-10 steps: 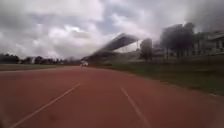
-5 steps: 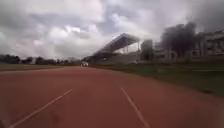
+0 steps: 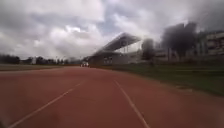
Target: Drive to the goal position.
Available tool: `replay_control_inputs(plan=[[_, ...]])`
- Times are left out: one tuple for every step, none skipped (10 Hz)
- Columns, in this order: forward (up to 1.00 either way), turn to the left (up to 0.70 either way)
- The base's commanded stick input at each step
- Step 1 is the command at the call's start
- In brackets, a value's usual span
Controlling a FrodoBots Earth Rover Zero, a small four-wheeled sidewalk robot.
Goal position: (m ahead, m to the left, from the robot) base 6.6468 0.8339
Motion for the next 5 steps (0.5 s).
replay_control_inputs(plan=[[0.7, 0.01], [0.7, 0.01], [0.7, 0.01], [0.7, 0.01], [0.7, 0.01]])
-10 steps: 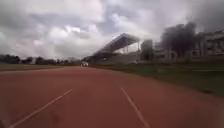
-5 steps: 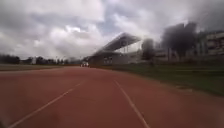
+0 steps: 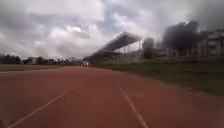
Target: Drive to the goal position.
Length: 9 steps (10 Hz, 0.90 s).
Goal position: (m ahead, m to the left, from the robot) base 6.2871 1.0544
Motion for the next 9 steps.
replay_control_inputs(plan=[[0.7, 0.01], [0.7, 0.01], [0.7, 0.01], [0.7, 0.01], [0.7, 0.01], [0.7, 0.01], [0.7, 0.01], [0.7, 0.01], [0.7, 0.01]])
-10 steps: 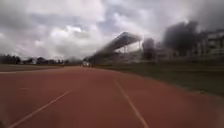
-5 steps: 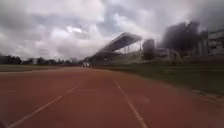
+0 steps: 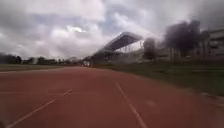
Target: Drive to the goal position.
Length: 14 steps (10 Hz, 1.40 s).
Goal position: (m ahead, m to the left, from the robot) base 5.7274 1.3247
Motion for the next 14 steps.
replay_control_inputs(plan=[[0.7, 0.01], [0.7, 0.01], [0.7, 0.01], [0.7, 0.01], [0.7, 0.01], [0.7, 0.01], [0.7, 0.01], [0.7, 0.01], [0.7, 0.01], [0.7, 0.01], [0.7, 0.01], [0.7, 0.01], [0.7, 0.01], [0.7, 0.01]])
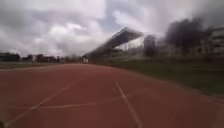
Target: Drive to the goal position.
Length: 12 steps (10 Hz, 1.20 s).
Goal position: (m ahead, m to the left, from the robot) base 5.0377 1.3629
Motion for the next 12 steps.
replay_control_inputs(plan=[[0.7, 0.01], [0.7, 0.01], [0.7, 0.01], [0.7, 0.01], [0.7, 0.01], [0.7, 0.01], [0.7, 0.01], [0.7, 0.01], [0.7, 0.01], [0.7, 0.01], [0.7, 0.01], [0.7, 0.01]])
